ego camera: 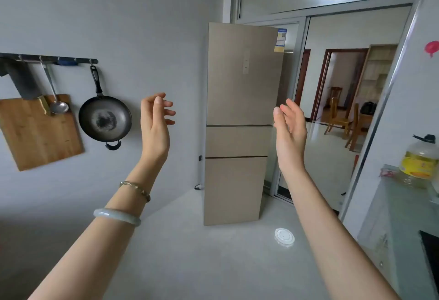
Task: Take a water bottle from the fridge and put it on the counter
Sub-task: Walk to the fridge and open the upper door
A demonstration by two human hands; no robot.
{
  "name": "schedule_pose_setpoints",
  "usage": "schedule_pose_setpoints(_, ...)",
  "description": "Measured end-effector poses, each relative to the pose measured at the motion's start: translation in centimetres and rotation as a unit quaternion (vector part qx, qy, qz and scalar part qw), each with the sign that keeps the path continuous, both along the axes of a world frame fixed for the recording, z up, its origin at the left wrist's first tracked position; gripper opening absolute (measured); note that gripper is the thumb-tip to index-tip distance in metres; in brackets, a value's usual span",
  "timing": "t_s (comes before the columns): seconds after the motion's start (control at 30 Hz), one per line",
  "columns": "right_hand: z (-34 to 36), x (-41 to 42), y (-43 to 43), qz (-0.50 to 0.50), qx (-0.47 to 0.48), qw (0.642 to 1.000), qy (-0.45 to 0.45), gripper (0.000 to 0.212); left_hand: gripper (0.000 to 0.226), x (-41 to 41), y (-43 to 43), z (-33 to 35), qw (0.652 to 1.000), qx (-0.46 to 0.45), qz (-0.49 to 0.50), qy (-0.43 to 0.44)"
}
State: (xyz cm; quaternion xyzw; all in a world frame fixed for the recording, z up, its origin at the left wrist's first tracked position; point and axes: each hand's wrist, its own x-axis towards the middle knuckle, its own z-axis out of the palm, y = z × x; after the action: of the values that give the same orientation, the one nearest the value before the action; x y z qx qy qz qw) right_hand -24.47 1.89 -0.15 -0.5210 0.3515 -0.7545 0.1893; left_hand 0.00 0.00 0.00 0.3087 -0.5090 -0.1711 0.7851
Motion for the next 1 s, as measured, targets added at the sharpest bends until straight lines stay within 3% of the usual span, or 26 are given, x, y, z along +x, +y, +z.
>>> schedule_pose_setpoints(0.37, -1.0, -1.4, -6.8, 0.008, 0.014, 1.0, -0.014, 0.039, 0.025, -1.8, -6.3, -2.0, 0.999, 0.038, 0.003, -0.006)
schedule_pose_setpoints(1.0, -2.1, 3.5, -29.9, -0.016, 0.022, 0.999, -0.029, 0.035, 0.025, 2.7, -29.9, -2.7, 0.999, 0.042, -0.031, 0.004)
